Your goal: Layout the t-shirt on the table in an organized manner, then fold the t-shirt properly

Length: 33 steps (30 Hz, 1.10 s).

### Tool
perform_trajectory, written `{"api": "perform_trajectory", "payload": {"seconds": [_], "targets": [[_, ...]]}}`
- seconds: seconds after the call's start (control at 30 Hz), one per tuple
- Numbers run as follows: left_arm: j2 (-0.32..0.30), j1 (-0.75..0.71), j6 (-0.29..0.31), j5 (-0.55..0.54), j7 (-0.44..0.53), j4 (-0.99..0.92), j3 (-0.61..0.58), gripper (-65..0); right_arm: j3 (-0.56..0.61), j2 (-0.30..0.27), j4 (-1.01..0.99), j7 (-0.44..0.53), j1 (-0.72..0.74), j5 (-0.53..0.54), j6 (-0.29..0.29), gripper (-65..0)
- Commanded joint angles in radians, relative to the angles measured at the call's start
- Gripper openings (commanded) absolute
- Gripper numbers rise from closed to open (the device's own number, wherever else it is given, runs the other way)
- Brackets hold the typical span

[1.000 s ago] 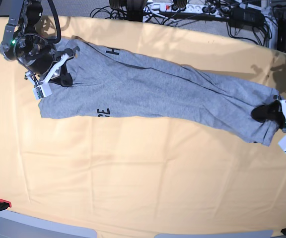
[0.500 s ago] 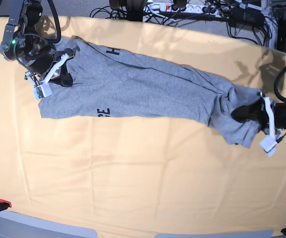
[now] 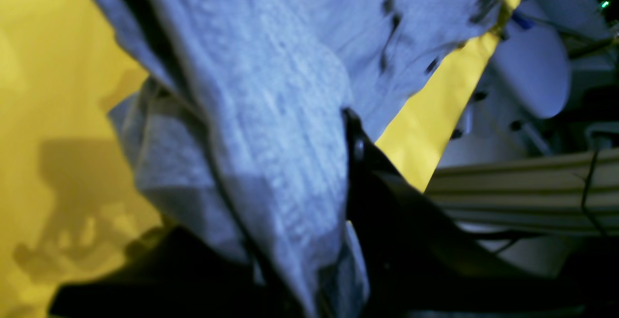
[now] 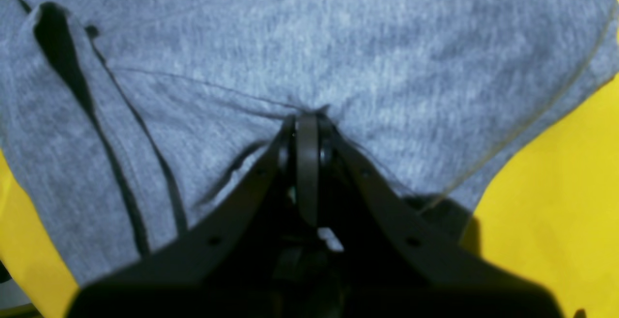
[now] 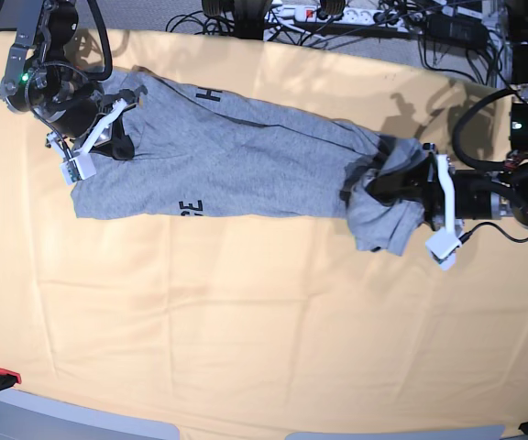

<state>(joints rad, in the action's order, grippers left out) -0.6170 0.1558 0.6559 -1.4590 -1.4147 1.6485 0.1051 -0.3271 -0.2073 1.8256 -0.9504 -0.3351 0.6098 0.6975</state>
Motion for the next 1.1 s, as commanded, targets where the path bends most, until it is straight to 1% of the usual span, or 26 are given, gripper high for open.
{"api": "perform_trajectory", "payload": {"seconds": [0.0,0.23,0.53,0.63,0.77,0.83,1.07], "targets": [[-0.005,0.019,0.002,-0.025,0.018,0.012,0.011,-65.0,0.000,-0.009,0.007,-0.014,0.000,-0.008,0.001,-65.0],[0.055,0.019,0.007,-0.025,0.018,0.012,0.011,-65.0,0.000,-0.009,0.007,-0.014,0.000,-0.009,0.001,-65.0],[0.083,0.019,0.010,-0.025,0.018,0.012,0.008,-65.0,0.000,-0.009,0.007,-0.014,0.000,-0.008,0.001,-65.0],[0.089,0.019,0.027,-0.025,0.018,0.012,-0.020,-65.0,0.000,-0.009,0.007,-0.014,0.000,-0.008,0.001,-65.0],[0.103,0.019,0.033,-0.025,0.018,0.012,-0.067,-65.0,0.000,-0.009,0.007,-0.014,0.000,-0.008,0.001,-65.0],[0.123,0.019,0.042,-0.025,0.018,0.012,-0.077,-65.0,0.000,-0.009,0.007,-0.014,0.000,-0.008,0.001,-65.0],[0.215,0.019,0.042,-0.025,0.018,0.012,-0.079,-65.0,0.000,-0.009,0.007,-0.015,0.000,-0.008,0.001,-65.0]]}}
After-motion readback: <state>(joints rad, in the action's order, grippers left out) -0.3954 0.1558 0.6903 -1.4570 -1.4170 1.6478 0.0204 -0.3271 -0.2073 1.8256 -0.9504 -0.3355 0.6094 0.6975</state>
